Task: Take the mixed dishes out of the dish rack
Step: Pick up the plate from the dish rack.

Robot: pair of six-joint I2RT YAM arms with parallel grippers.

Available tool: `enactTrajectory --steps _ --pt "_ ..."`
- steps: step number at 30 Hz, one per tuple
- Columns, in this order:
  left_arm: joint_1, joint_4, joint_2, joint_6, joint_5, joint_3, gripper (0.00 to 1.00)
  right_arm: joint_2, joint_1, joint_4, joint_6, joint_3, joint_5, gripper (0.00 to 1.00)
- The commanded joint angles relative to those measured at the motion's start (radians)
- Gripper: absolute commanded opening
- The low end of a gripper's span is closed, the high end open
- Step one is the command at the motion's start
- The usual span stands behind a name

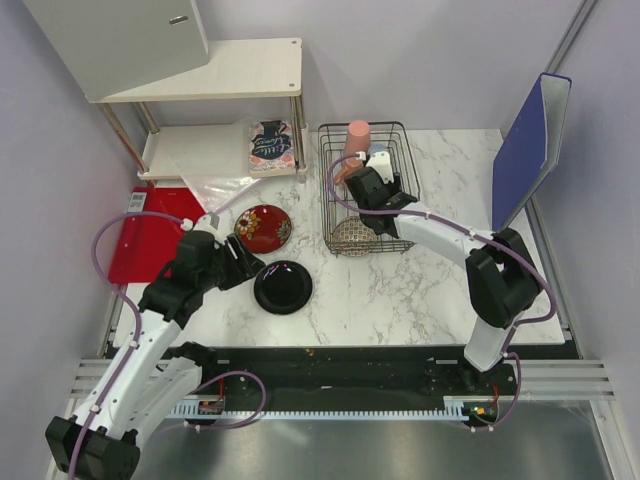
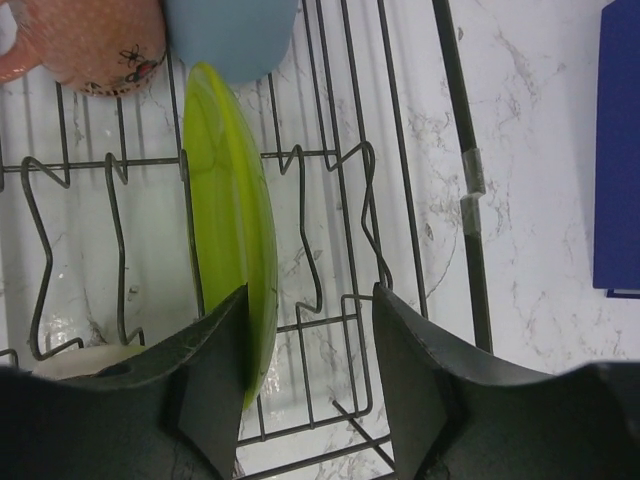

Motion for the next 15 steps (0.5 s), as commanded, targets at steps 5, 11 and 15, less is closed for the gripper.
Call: enactTrajectory --steps 5,11,15 --pt "-0.002 0.043 -0.004 0.023 0.008 -0.011 0.64 0.067 -0.012 0.019 0.016 0.047 -0.04 0.51" --pt "-0.002 0.045 -0.001 0.023 0.011 -0.019 0.64 0.048 -0.011 0.016 0.021 0.041 -0.034 0.34" --pt "-0.002 0.049 0.009 0.023 0.014 -0.015 0.64 0.027 -0.009 0.018 0.016 0.044 -0.036 0.19"
